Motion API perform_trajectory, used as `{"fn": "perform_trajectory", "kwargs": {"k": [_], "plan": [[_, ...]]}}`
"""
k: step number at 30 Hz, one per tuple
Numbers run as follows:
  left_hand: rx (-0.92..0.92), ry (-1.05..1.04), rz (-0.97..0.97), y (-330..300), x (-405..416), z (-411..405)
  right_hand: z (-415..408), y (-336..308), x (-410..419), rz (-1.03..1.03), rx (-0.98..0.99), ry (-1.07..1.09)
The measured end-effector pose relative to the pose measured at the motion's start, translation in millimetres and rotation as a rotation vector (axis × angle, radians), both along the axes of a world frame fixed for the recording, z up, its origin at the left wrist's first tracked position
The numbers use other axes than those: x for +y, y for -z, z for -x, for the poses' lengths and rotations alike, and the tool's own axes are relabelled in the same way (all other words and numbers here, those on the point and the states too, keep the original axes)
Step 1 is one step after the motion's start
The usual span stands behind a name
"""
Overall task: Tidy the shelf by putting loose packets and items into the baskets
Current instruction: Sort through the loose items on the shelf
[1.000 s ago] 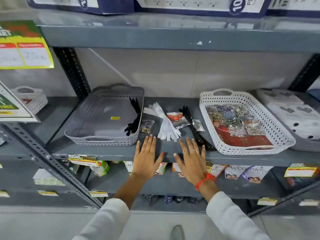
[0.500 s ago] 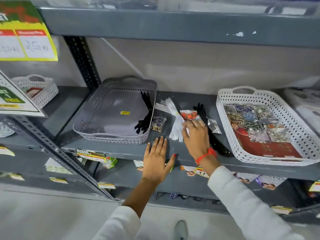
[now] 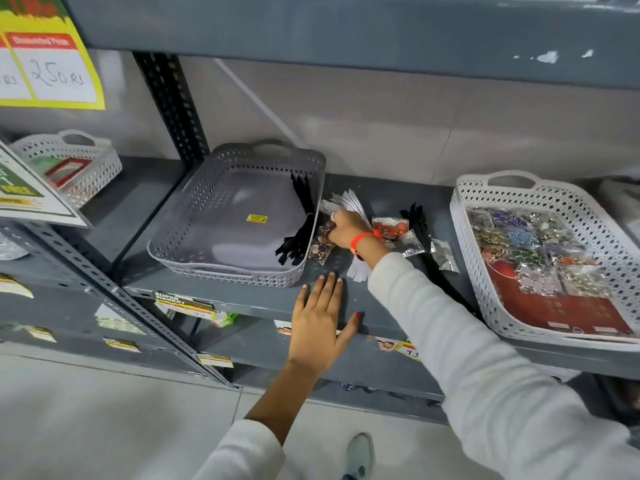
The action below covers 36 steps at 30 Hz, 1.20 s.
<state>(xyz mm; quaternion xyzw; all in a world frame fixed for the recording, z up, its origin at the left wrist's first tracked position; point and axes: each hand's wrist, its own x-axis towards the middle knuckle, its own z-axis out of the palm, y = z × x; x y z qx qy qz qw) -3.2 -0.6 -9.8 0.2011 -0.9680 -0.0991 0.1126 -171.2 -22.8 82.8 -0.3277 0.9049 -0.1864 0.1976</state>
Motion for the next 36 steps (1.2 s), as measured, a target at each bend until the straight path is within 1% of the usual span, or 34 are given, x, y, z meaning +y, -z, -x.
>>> {"fn": "perform_trajectory", "kwargs": {"k": [4,6,9,11,12,13,15,19,24,26,27,29,30,31,33,36], "plan": [[-0.006,0.005,0.003,-2.1,0.8,-0.8,0.1,-0.5,16.0,0.302,-0.239,0.185],[-0.006,0.003,0.003,-3.7,1.6,-0.7,-5.9,-4.4,33.8,0.449,-0.315,0.262],[0.013,0.006,0.007,-2.1,2.3,-1.2,-14.5,-7.0,68.9,0.635,-0.342,0.403],[0.024,0.004,0.003,-1.3,2.5,-2.0,-19.9,-6.3,95.6,0.744,-0.318,0.514],[0.030,0.004,0.000,-1.6,2.5,-2.3,-23.5,-6.0,108.3,0.762,-0.293,0.564],[0.033,0.006,-0.003,-2.1,2.9,-2.9,-26.5,-4.4,121.6,0.765,-0.266,0.611],[0.030,0.007,-0.003,-3.1,3.3,-3.6,-32.2,6.3,145.6,0.704,-0.212,0.689],[0.019,0.011,0.002,-4.9,3.5,-4.9,-46.2,31.2,173.1,0.471,-0.051,0.786],[0.016,0.020,-0.010,-7.0,4.5,-6.6,-64.0,28.6,180.6,0.167,0.152,0.767],[0.011,0.024,-0.008,-7.7,5.4,-7.5,-66.7,26.7,182.8,0.084,0.116,0.740],[0.007,0.024,-0.008,-8.1,5.6,-7.5,-67.4,22.5,181.4,0.076,0.105,0.718],[0.006,0.022,-0.019,-9.1,6.1,-7.8,-61.1,9.7,168.5,0.133,0.267,0.634],[0.010,0.022,-0.028,-9.2,6.1,-7.7,-57.7,3.0,158.5,0.182,0.327,0.590],[0.009,0.024,-0.036,-9.1,5.8,-7.3,-54.5,-3.2,146.2,0.227,0.344,0.547],[0.002,0.024,-0.039,-7.7,5.2,-6.5,-44.7,-8.4,121.9,0.269,0.330,0.459],[-0.010,0.020,-0.037,-6.6,2.9,-5.0,-29.7,-9.1,86.3,0.185,0.261,0.329]]}}
